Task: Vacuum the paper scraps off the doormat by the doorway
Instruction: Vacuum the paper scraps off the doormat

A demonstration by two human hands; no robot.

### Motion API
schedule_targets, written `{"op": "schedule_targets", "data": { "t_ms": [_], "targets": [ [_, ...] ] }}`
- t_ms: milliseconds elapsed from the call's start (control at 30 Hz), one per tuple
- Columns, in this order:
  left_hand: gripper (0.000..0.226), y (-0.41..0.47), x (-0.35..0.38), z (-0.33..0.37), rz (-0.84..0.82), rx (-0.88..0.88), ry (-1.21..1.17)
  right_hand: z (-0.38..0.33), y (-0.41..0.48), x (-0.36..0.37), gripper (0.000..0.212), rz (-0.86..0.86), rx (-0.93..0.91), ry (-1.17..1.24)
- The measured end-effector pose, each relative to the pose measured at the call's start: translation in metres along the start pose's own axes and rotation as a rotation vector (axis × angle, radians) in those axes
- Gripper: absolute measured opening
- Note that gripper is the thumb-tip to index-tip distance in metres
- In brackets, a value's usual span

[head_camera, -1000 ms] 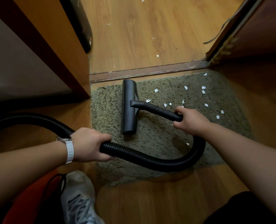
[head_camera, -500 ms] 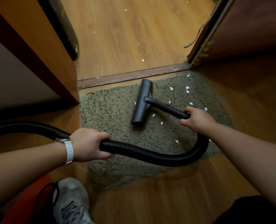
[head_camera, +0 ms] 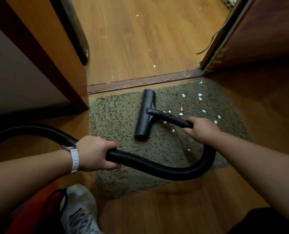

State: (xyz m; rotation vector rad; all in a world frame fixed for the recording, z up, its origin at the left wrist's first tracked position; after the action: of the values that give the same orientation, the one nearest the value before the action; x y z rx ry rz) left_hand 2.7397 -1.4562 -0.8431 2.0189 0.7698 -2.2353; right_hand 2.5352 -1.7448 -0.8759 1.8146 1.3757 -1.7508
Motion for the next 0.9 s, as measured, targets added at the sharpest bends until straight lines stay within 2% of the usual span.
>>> {"op": "schedule_targets", "data": {
  "t_ms": [100,200,333,400,567,700,900],
  "targets": [
    [0.073,-0.002,0.005,0.001,-0.004,0.017,-0.017,-0.006,0.001,-0.003,0.019,0.017,-0.021,-0.020],
    [0.073,0.001,0.004,0.001,-0.022,0.005,0.001,-0.001,0.002,-0.008,0.013,0.050,0.042,-0.008],
    [0.058,0.008,-0.001,0.003,-0.046,-0.017,0.033,0.007,0.004,-0.010,0.015,0.075,0.119,0.023],
    [0.056,0.009,0.000,0.002,-0.046,-0.020,0.025,0.004,0.006,-0.008,0.013,0.063,0.103,0.020],
    [0.071,0.007,0.006,0.003,-0.052,0.005,0.036,-0.007,0.002,-0.004,0.013,0.012,-0.025,-0.004],
    [0.058,0.010,0.006,0.009,-0.093,-0.002,0.060,-0.004,-0.001,-0.003,0.011,-0.019,-0.081,-0.014],
    [0.050,0.020,-0.001,0.013,-0.074,-0.054,0.048,0.035,-0.002,-0.010,0.013,0.107,0.137,0.057]
  ]
}}
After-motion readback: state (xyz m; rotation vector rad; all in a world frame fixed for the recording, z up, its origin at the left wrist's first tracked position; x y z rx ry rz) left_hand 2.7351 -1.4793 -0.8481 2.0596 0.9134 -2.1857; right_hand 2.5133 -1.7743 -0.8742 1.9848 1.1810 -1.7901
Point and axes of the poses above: each hand's wrist, its own y-axis towards the middle knuckle, its own x-axis out of the palm, z = x × y, the point moved 5 cm from there along y, towards the middle knuckle, and after that the axes turned 13 degrees about -x, right-handed, at the moved point
